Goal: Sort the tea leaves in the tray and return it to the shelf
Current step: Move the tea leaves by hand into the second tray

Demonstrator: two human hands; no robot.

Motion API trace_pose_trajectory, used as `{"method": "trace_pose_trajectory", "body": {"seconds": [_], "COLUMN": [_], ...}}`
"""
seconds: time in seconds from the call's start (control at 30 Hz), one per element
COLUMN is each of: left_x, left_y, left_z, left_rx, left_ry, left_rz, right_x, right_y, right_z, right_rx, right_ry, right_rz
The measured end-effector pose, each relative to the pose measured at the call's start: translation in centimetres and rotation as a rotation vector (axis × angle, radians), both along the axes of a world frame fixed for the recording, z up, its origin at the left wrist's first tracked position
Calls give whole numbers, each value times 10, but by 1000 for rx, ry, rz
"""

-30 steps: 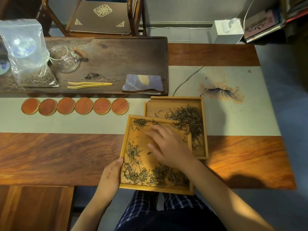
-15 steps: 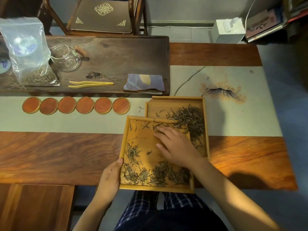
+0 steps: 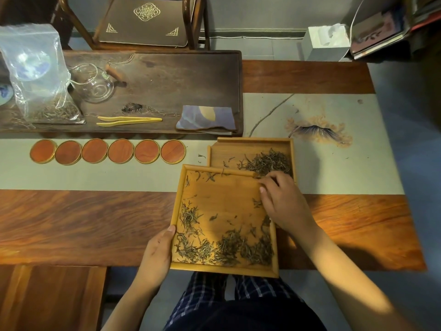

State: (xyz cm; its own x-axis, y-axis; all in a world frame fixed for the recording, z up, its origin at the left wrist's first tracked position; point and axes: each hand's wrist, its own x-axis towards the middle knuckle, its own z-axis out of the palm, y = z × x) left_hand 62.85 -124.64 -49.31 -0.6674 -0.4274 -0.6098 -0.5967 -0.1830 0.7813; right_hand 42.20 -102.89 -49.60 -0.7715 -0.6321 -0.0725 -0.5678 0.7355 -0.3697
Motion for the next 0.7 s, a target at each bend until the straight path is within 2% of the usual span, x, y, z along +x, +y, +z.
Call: {"method": "trace_pose_trajectory", "body": {"seconds": [0.13,0.23,0.33,0.5,0.7], "left_x": [-4,-7,-10,-9,-3], "left_y": [1,3,5,7,6], "left_z": [2,4,7,4,2], "left_rx": [-1,7,39,60,29], "left_ry": [12,27,43,41,29], "left_rz": [-12,-28,-29,-27,-16], "right_x": [16,31,35,29,23], "right_y": [-29,-59,-80,-73,-28], "right_z": [16,17,9,-5,-9], "right_rx": [-36,24,68,136,152], "right_ry": [-94,-168,-162,-132,-146], "right_rz": [100,269,374,344,251]}}
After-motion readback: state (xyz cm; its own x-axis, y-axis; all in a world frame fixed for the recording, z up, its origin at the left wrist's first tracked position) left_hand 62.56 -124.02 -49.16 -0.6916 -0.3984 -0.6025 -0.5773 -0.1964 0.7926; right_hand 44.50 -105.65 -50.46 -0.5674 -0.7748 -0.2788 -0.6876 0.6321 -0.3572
